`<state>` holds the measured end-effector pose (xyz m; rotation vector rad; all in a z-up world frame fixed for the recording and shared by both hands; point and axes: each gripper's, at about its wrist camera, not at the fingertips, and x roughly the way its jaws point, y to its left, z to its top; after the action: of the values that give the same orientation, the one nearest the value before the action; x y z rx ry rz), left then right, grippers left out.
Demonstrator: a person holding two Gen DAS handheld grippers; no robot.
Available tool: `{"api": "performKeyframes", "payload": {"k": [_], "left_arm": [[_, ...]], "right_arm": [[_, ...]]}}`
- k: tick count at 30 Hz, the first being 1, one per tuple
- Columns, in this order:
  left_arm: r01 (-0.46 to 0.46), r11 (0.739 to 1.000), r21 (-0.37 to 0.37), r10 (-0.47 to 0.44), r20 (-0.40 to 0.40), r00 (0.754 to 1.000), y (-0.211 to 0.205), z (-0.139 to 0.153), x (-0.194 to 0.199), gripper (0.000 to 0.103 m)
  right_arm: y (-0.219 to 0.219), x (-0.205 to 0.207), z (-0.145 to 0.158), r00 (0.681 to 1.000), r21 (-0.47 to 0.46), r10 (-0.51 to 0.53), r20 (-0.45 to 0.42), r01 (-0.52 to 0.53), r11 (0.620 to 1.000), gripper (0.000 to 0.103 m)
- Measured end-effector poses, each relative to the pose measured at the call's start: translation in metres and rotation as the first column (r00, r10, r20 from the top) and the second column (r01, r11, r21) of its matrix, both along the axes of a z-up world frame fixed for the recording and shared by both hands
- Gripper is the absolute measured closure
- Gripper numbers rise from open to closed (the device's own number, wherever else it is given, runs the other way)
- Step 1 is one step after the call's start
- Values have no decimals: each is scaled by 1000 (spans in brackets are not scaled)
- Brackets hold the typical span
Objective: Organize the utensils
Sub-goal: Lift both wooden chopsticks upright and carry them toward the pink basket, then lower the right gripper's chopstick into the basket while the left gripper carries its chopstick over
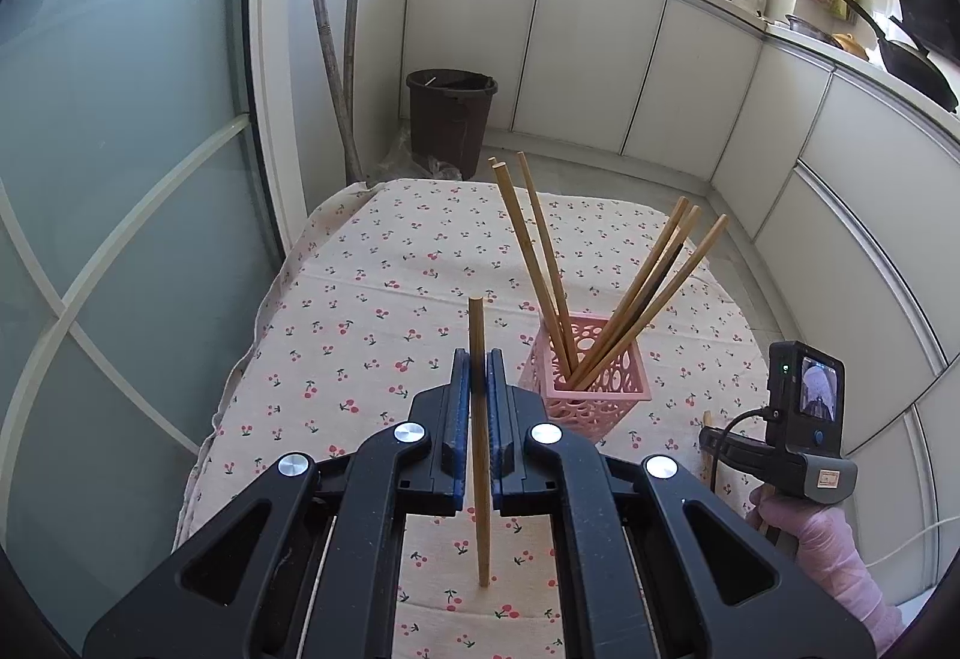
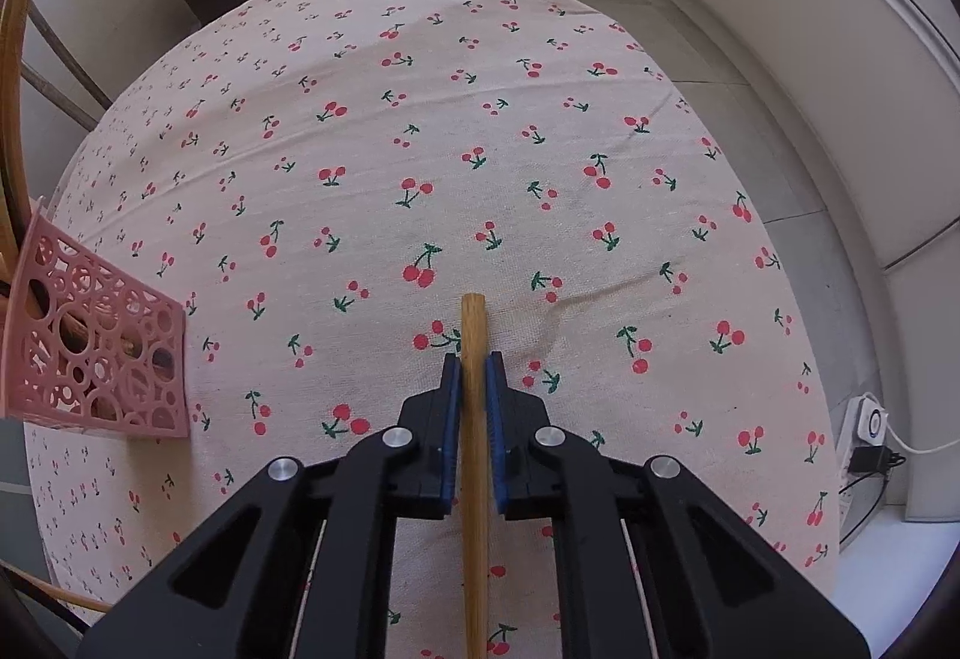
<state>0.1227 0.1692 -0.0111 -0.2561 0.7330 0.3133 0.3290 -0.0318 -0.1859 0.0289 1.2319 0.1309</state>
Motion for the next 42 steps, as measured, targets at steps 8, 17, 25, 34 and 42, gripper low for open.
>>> {"api": "performKeyframes", "payload": {"k": [8, 17, 25, 34, 42], "left_arm": [[-1, 1000, -7, 1, 5, 1000, 4, -1, -4, 98], [5, 1000, -25, -4, 29, 1000, 4, 7, -10, 98], [16, 999, -42, -14, 58, 998, 5, 16, -15, 98], [22, 976, -215, -61, -176, 983, 46, -34, 40, 97], [-140, 962, -234, 46, -365, 930, 99, -137, 120, 61]], "right_arm": [[-12, -21, 33, 993, 52, 42, 106, -48, 997, 94], [-44, -65, 105, 958, 154, 38, 285, -85, 984, 94], [-55, -104, 161, 913, 195, 57, 403, -147, 970, 95], [-61, -117, 213, 874, 261, 43, 485, -191, 946, 95], [-74, -111, 225, 864, 330, -3, 504, -189, 925, 95]]}}
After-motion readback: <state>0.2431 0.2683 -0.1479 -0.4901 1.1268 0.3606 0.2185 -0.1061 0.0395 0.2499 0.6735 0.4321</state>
